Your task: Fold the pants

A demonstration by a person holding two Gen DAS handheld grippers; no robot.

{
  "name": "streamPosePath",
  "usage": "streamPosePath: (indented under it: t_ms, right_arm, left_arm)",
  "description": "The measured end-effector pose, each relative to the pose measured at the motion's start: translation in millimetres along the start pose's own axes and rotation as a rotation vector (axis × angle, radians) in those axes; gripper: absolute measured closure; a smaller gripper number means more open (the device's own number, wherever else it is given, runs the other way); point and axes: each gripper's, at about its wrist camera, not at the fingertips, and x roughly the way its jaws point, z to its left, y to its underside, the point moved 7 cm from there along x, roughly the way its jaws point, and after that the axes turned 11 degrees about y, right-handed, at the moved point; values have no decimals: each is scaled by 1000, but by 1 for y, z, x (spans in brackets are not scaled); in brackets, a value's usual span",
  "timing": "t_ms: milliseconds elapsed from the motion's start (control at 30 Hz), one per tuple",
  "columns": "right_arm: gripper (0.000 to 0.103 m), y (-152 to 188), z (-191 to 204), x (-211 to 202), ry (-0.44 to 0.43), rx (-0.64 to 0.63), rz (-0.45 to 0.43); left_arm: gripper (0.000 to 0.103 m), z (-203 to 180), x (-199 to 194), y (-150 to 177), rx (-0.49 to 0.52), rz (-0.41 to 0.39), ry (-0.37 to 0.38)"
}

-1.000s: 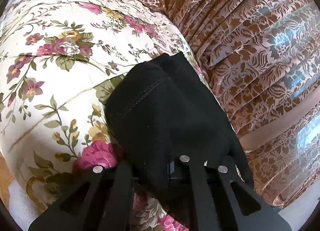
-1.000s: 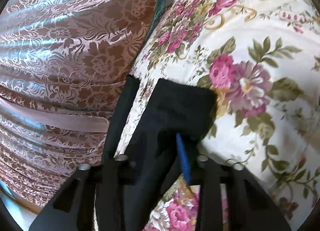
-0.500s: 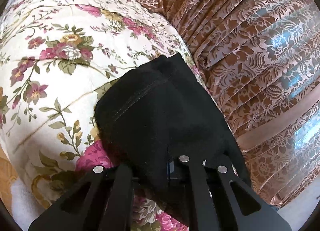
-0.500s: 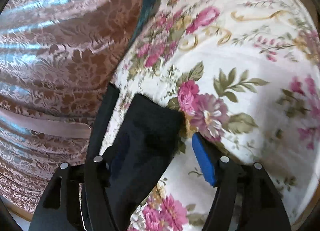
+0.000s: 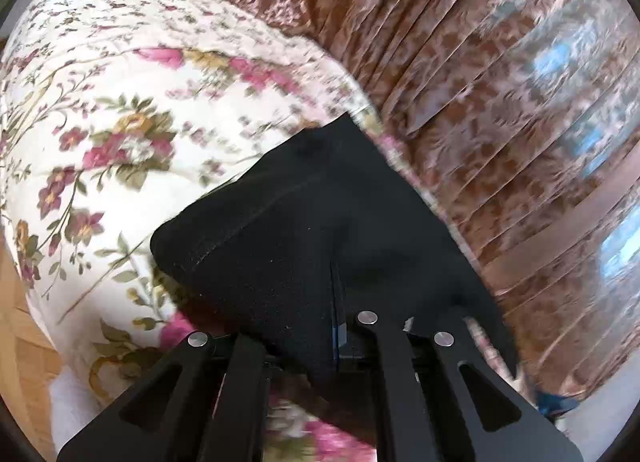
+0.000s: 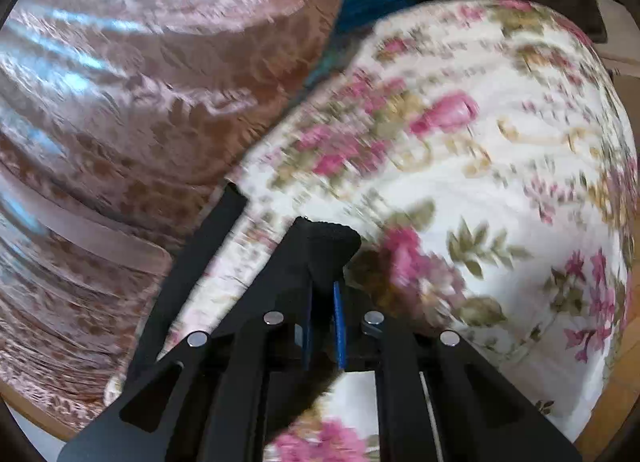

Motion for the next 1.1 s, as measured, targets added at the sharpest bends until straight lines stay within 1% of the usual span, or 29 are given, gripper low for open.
streamPosePath:
  t_ms: [67,100,133,167,200,233,267,300,333,367,400,433,467,533,600,633,667,700,733,800,833,900,933,967,1000,1033,1067,1100]
  right_arm:
    - [93,9,-14,14,54,22,47]
    - [93,13,-19,18,54,39,66]
    - [86,12,-18,15,47,43,57]
    - [81,9,-15,10,68,18,38]
    - [67,5,-10,4,95,-9,10]
    - [56,2,-6,-3,114,-36,-29]
    - [55,-2,2,-13,126,-66,-80]
    - [55,-4,14,-24,119,-112,-126]
    - [53,-3,27,-31,106,-155,-149]
    - [52,0,41,-36,88,-199,-164]
    - [47,6,59,-41,58,-252,-174]
    - [43,15,77,-42,23,-304,-174]
    - [42,22,90,-41,-2,-340,-166]
    - [40,48,125,-34,-69,-433,-125]
    - [38,74,154,-20,-116,-504,-71]
    - [38,86,166,-11,-131,-529,-41]
    - [38,100,181,-1,-153,-552,-8]
    - [38,108,191,7,-167,-562,15]
    - [38,116,202,16,-180,-570,40]
    - [38,137,225,33,-224,-591,99]
    - [36,145,231,40,-232,-604,107]
    - [35,159,243,57,-217,-653,112]
    - [35,164,246,64,-209,-673,116]
    - [35,170,249,71,-196,-689,121]
    - [34,177,247,79,-175,-705,134]
    - [33,182,245,86,-160,-711,150]
    - [33,189,240,94,-145,-711,180]
    - [33,190,237,96,-147,-708,185]
  left_arm:
    - [98,10,5,8,-4,21,-12]
    - [96,13,5,11,-6,27,-8]
    - [94,16,5,13,-8,27,-5]
    - [94,18,2,13,-12,16,9]
    - [89,18,-1,11,-14,7,13]
    - [80,18,-6,8,-8,-10,5]
    - [75,20,-13,3,6,-33,-21]
    - [63,22,-20,-2,20,-62,-52]
    - [54,23,-28,-7,34,-96,-83]
    - [53,24,-32,-10,42,-120,-101]
    - [53,26,-37,-14,49,-142,-121]
    - [53,28,-43,-19,48,-161,-143]
    - [53,30,-46,-24,41,-176,-153]
    - [53,29,-52,-30,22,-208,-155]
    - [53,21,-56,-36,23,-235,-148]
    - [51,15,-57,-38,32,-248,-146]
    - [47,9,-56,-39,44,-255,-142]
    - [37,3,-54,-40,54,-257,-137]
    - [34,-7,-50,-42,74,-254,-121]
    - [34,-19,-41,-42,106,-237,-107]
    - [34,-27,-33,-41,130,-215,-101]
    - [34,-37,-19,-38,162,-176,-98]
    - [26,-42,-9,-36,173,-145,-91]
    - [22,-44,0,-34,179,-108,-82]
    - [21,-45,11,-31,186,-63,-72]
    - [21,-42,25,-27,202,-19,-83]
    - [21,-39,32,-24,215,-4,-106]
    - [21,-34,39,-22,234,18,-141]
